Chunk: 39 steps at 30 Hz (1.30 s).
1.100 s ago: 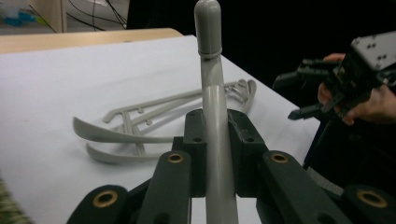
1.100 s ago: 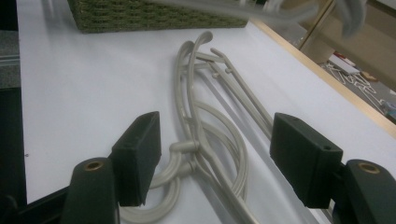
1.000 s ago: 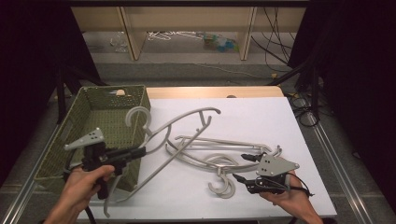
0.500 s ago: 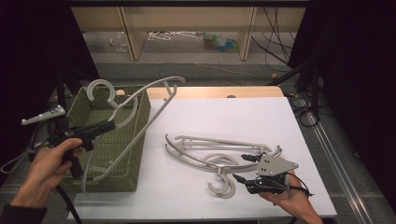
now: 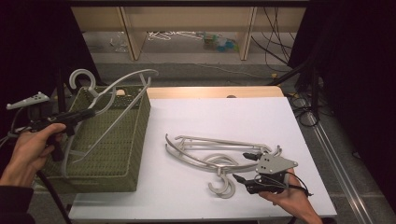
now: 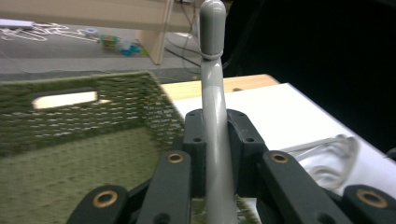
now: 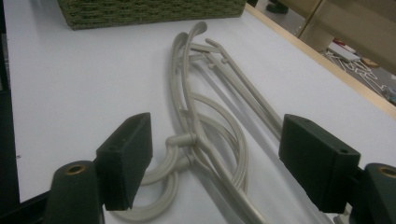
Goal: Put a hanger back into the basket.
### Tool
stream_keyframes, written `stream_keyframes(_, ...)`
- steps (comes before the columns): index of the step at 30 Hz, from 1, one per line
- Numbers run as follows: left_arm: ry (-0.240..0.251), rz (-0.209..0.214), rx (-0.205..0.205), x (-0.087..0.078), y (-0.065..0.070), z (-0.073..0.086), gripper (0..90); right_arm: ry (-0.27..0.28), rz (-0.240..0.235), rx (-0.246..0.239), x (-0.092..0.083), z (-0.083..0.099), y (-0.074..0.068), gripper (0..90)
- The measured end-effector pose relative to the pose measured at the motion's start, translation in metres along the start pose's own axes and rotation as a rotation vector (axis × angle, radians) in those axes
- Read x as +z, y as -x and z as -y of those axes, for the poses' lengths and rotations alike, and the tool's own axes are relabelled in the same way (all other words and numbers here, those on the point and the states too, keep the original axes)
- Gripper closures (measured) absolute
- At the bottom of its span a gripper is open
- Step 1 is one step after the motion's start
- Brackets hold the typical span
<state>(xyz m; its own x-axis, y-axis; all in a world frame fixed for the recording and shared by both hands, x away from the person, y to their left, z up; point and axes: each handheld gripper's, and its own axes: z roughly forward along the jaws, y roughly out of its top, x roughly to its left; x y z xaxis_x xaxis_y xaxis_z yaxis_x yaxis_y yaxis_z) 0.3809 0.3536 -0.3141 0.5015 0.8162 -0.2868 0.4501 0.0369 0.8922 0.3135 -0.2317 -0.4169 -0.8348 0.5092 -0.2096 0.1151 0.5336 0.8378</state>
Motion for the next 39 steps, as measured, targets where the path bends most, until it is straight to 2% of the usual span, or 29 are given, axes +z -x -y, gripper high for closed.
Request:
stream_keyframes(4,-0.011,-0.022,0.001,-0.001,-0.016,-0.003,78.5,-0.008,-0.002,0.004,0.001,0.001,0.000,26.0)
stream_keyframes(5,-0.011,-0.022,0.001,-0.001,-0.016,-0.003,78.6,-0.008,-0.002,0.004,0.001,0.001,0.000,26.0)
stream_keyframes(6,-0.021,-0.008,-0.010,-0.001,-0.024,-0.003,78.6,-0.006,0.001,0.004,0.001,0.001,0.000,26.0)
stream_keyframes(8,-0.027,-0.011,-0.005,-0.001,-0.027,-0.003,78.6,-0.007,0.002,0.005,0.001,0.002,0.000,26.0)
stream_keyframes(11,-0.038,-0.037,-0.031,0.001,-0.038,0.000,78.6,-0.011,-0.004,0.008,0.002,0.002,0.000,26.0)
stream_keyframes(13,-0.046,-0.040,-0.031,0.002,-0.041,0.000,78.6,-0.012,-0.005,0.007,0.002,0.002,0.000,26.1)
stream_keyframes(14,-0.065,-0.056,-0.034,0.003,-0.047,0.003,78.6,-0.013,-0.006,0.006,0.001,0.002,0.000,26.1)
stream_keyframes(16,-0.064,-0.056,-0.043,0.004,-0.050,0.005,78.6,-0.011,-0.006,0.006,0.001,0.001,0.000,26.1)
stream_keyframes(18,-0.084,-0.050,-0.043,0.005,-0.055,0.010,78.6,-0.010,-0.004,0.006,0.001,0.002,0.001,26.1)
stream_keyframes(22,-0.090,-0.044,-0.041,0.004,-0.059,0.014,78.6,-0.021,-0.009,0.006,0.001,0.002,0.001,26.4)
stream_keyframes(26,-0.075,-0.039,-0.043,-0.001,-0.063,0.016,78.6,-0.016,-0.004,0.006,0.002,0.003,0.001,26.4)
stream_keyframes(32,-0.102,-0.016,-0.015,-0.003,-0.067,0.019,78.7,-0.018,-0.004,0.006,0.002,0.003,0.001,26.5)
stream_keyframes(34,-0.131,-0.018,-0.004,-0.002,-0.068,0.020,78.7,-0.024,-0.010,0.001,0.003,0.003,0.001,26.6)
stream_keyframes(38,-0.155,-0.008,0.008,0.001,-0.069,0.023,78.7,-0.021,-0.007,0.003,0.003,0.003,0.001,26.7)
stream_keyframes(39,-0.174,-0.018,0.009,0.004,-0.071,0.027,78.5,-0.024,-0.008,0.004,0.003,0.003,0.001,26.7)
